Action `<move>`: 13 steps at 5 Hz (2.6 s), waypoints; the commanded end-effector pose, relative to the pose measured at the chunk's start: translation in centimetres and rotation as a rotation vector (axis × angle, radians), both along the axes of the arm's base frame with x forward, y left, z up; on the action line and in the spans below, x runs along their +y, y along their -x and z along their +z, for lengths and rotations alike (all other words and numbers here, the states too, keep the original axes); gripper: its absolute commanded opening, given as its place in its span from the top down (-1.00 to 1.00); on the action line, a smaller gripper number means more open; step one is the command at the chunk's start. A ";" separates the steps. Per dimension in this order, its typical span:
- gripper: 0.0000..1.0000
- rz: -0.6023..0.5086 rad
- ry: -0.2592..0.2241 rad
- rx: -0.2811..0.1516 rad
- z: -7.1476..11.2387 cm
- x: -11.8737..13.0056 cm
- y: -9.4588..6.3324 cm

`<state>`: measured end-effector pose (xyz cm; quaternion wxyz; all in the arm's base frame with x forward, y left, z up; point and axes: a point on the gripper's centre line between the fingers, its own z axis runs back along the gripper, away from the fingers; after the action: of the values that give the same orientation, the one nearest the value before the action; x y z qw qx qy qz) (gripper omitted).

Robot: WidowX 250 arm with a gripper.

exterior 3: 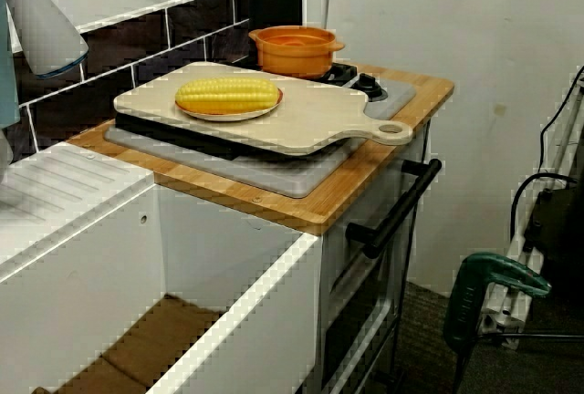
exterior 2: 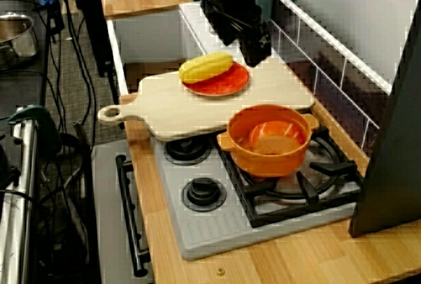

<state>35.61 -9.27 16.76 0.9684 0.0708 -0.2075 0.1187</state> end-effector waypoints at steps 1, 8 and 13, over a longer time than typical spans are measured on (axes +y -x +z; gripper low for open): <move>-1.00 -0.093 0.058 0.051 -1.3 -1.6 -1.5; -1.00 -0.299 0.040 0.113 -4.5 -4.7 -2.9; -1.00 -0.334 0.044 0.131 -4.6 -4.9 -2.2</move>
<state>38.05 -14.48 9.86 0.9911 0.0290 -0.1220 -0.0456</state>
